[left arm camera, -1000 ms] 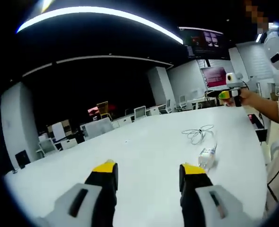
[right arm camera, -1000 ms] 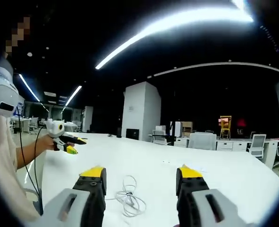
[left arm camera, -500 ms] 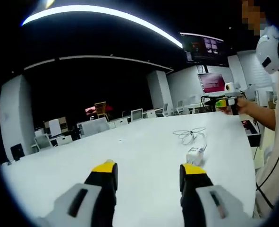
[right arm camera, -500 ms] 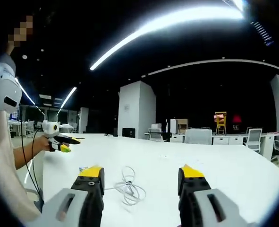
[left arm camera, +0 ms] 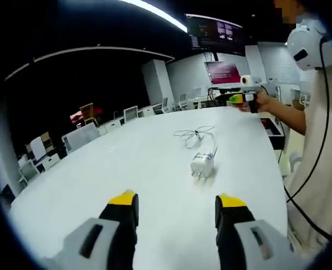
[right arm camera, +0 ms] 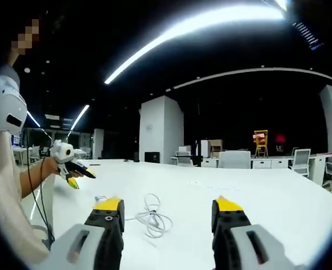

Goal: Plug the desk Type‑C cable into the charger adapter.

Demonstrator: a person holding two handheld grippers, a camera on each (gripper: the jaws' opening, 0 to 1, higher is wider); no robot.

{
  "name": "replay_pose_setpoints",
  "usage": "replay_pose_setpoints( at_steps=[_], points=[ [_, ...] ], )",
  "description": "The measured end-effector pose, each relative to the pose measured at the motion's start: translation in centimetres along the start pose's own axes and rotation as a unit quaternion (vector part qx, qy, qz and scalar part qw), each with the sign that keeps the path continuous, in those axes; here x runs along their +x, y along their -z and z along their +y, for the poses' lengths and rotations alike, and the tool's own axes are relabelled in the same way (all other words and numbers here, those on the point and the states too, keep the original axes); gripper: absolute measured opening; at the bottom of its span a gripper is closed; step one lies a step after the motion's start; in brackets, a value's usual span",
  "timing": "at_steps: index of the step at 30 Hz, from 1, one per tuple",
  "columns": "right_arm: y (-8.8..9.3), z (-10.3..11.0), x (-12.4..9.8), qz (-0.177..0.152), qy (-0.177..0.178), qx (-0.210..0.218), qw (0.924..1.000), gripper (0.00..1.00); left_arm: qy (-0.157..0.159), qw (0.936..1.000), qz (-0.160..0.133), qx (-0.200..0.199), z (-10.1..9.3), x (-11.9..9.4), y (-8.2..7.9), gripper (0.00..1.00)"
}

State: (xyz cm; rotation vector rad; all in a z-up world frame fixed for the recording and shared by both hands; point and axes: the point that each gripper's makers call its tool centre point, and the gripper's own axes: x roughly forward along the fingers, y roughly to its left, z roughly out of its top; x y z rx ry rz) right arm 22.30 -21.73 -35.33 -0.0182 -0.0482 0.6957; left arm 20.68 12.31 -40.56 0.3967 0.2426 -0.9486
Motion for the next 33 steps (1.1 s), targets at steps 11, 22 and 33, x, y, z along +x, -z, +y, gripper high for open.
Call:
replay_pose_setpoints(
  at_steps=[11, 22, 33],
  points=[
    [0.7, 0.5, -1.0, 0.01, 0.0, -0.002, 1.0, 0.64, 0.079, 0.9924, 0.087, 0.034, -0.8, 1.5, 0.1, 0.54],
    [1.5, 1.4, -1.3, 0.018, -0.006, -0.001, 0.9998, 0.64, 0.121, 0.9777, 0.155, 0.074, -0.9, 3.9, -0.7, 0.53],
    [1.6, 2.0, -1.4, 0.021, -0.012, 0.004, 0.9997, 0.64, 0.162, 0.9617, 0.191, 0.112, -1.8, 6.9, -2.8, 0.52]
  ],
)
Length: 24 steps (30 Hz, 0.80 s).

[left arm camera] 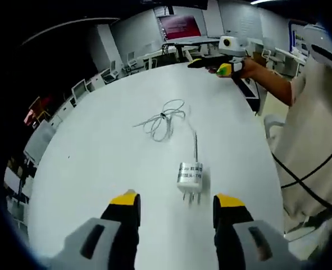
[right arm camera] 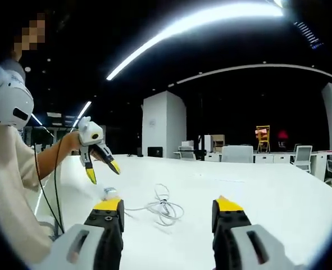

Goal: Plug the desk Type‑C cable into the charger adapter.

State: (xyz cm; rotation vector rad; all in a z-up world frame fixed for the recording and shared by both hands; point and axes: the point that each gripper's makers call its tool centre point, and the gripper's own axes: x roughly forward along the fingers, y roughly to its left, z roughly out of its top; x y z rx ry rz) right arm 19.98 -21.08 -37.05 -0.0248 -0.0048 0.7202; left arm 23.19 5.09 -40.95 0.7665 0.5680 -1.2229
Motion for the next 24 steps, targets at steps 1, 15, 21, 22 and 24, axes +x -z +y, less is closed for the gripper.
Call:
replay_pose_setpoints(
  at_steps=[1, 15, 21, 22, 24],
  points=[
    [0.1, 0.1, 0.0, 0.002, -0.002, -0.001, 1.0, 0.64, 0.001, 1.0, 0.002, 0.004, 0.1, 0.2, -0.2, 0.52],
    [1.7, 1.9, -0.6, 0.039, -0.027, -0.017, 0.9987, 0.65, 0.055, 0.9966, 0.047, 0.038, -1.3, 3.1, -1.7, 0.51],
    [1.8, 1.9, -1.0, 0.041, -0.024, -0.015, 0.9987, 0.65, 0.073, 0.995, 0.059, 0.035, -1.9, 4.5, -1.2, 0.51],
    [1.7, 1.9, -1.0, 0.041, -0.024, -0.014, 0.9988, 0.65, 0.075, 0.9948, 0.06, 0.035, -2.0, 4.7, -1.1, 0.51],
    [1.7, 1.9, -1.0, 0.04, -0.022, -0.014, 0.9988, 0.65, 0.078, 0.9937, 0.072, 0.035, -2.2, 5.1, -0.7, 0.5]
  ],
)
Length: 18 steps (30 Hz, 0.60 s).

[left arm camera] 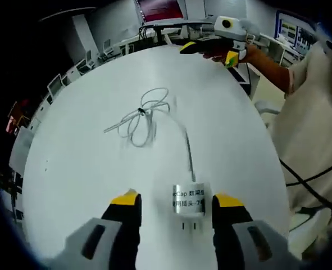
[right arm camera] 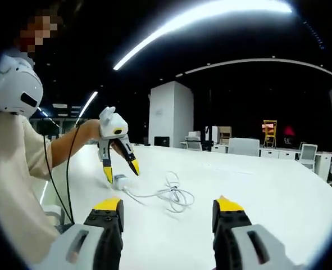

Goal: Plug the desk Type‑C cable into the charger adapter.

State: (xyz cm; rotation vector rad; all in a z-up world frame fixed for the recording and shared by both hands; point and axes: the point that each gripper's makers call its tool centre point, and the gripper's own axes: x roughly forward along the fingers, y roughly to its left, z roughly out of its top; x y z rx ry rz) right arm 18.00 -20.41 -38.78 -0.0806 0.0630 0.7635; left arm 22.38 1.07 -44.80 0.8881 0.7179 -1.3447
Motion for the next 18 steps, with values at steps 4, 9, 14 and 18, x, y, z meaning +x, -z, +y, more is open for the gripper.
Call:
replay_pose_setpoints(
  at_steps=[4, 9, 14, 18],
  points=[
    [-0.15, 0.01, -0.09, -0.002, 0.001, 0.001, 1.0, 0.65, 0.007, 0.9998, 0.017, 0.003, -0.22, 0.54, 0.55, 0.47],
    [-0.36, -0.2, -0.21, -0.006, 0.005, 0.004, 1.0, 0.65, 0.018, 0.9995, 0.024, -0.005, -0.37, 0.9, 0.93, 0.39],
    [-0.49, -0.3, -0.21, -0.007, 0.005, 0.004, 0.9999, 0.64, 0.025, 0.9994, 0.024, -0.007, -0.65, 0.79, 0.9, 0.31],
    [-0.45, -0.38, -0.16, -0.007, 0.006, 0.005, 0.9999, 0.64, 0.033, 0.9992, 0.022, -0.01, -0.92, 0.76, 0.87, 0.26]
  ],
)
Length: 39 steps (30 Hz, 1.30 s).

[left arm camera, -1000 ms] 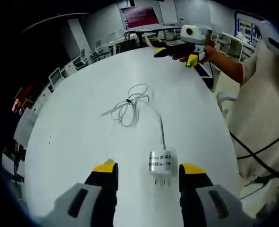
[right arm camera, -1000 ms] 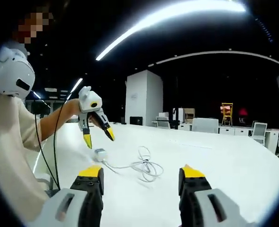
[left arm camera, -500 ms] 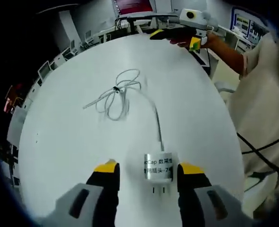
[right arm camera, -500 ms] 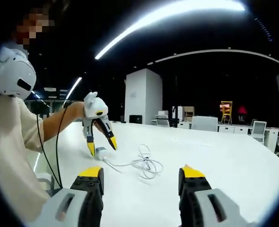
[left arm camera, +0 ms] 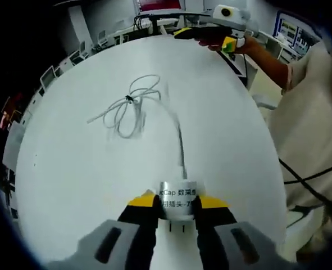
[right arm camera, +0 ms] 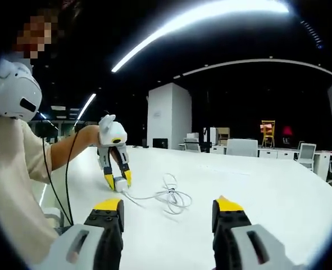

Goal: Plug the desk Type‑C cable into the charger adapter.

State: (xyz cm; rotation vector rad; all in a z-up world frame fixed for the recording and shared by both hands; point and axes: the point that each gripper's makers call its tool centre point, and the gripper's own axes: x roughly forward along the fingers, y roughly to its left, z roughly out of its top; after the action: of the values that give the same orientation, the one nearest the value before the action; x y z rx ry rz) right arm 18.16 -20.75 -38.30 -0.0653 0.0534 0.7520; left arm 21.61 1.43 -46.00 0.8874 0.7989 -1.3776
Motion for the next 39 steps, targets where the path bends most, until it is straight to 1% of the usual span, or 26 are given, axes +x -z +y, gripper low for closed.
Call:
replay_pose_setpoints(
  at_steps=[10, 12, 14, 15, 17, 18, 22, 27, 29, 31, 34, 39],
  points=[
    [0.1, 0.0, 0.1, 0.002, 0.001, 0.002, 1.0, 0.64, -0.001, 0.9999, -0.003, -0.01, 0.2, -0.1, 0.0, 0.26],
    [0.0, 0.1, 0.0, 0.001, 0.0, 0.002, 1.0, 0.64, -0.004, 0.9999, -0.008, -0.014, 0.4, -0.1, -0.1, 0.26],
    [-0.1, 0.2, 0.0, -0.002, -0.002, 0.001, 1.0, 0.64, -0.019, 0.9993, -0.026, -0.018, 1.2, -0.1, -0.6, 0.26],
    [-0.2, 0.2, 0.0, -0.005, -0.003, 0.002, 1.0, 0.64, -0.031, 0.9982, -0.03, -0.042, 1.9, -0.2, -0.8, 0.26],
    [-0.3, 0.2, 0.0, -0.007, -0.005, 0.003, 1.0, 0.64, -0.036, 0.9982, -0.034, -0.034, 2.3, -0.4, -0.9, 0.26],
    [-0.3, 0.1, 0.1, -0.008, -0.006, 0.003, 0.9999, 0.64, -0.045, 0.9976, -0.039, -0.034, 2.8, -0.6, -1.1, 0.26],
    [-0.6, 0.1, 0.3, -0.008, -0.009, 0.0, 0.9999, 0.63, -0.069, 0.996, -0.045, -0.034, 4.6, -1.1, -1.3, 0.26],
    [-1.1, 0.3, 0.1, -0.012, -0.009, -0.004, 0.9999, 0.63, -0.093, 0.9937, -0.053, -0.032, 7.0, -1.3, -1.7, 0.26],
    [-1.2, 0.4, 0.0, -0.014, -0.009, -0.004, 0.9999, 0.63, -0.111, 0.9913, -0.063, -0.031, 8.4, -1.3, -2.1, 0.26],
    [-1.3, 0.5, -0.1, -0.014, -0.008, -0.004, 0.9999, 0.63, -0.112, 0.9915, -0.059, -0.029, 9.4, -0.9, -2.1, 0.26],
    [-1.3, 0.6, -0.4, -0.012, -0.006, -0.006, 0.9999, 0.63, -0.107, 0.9934, -0.04, -0.015, 10.3, -0.4, -1.9, 0.26],
    [-1.6, 0.9, -1.0, -0.015, -0.003, -0.003, 0.9999, 0.63, -0.099, 0.9945, -0.033, -0.009, 12.1, -0.4, -2.0, 0.26]
  ],
)
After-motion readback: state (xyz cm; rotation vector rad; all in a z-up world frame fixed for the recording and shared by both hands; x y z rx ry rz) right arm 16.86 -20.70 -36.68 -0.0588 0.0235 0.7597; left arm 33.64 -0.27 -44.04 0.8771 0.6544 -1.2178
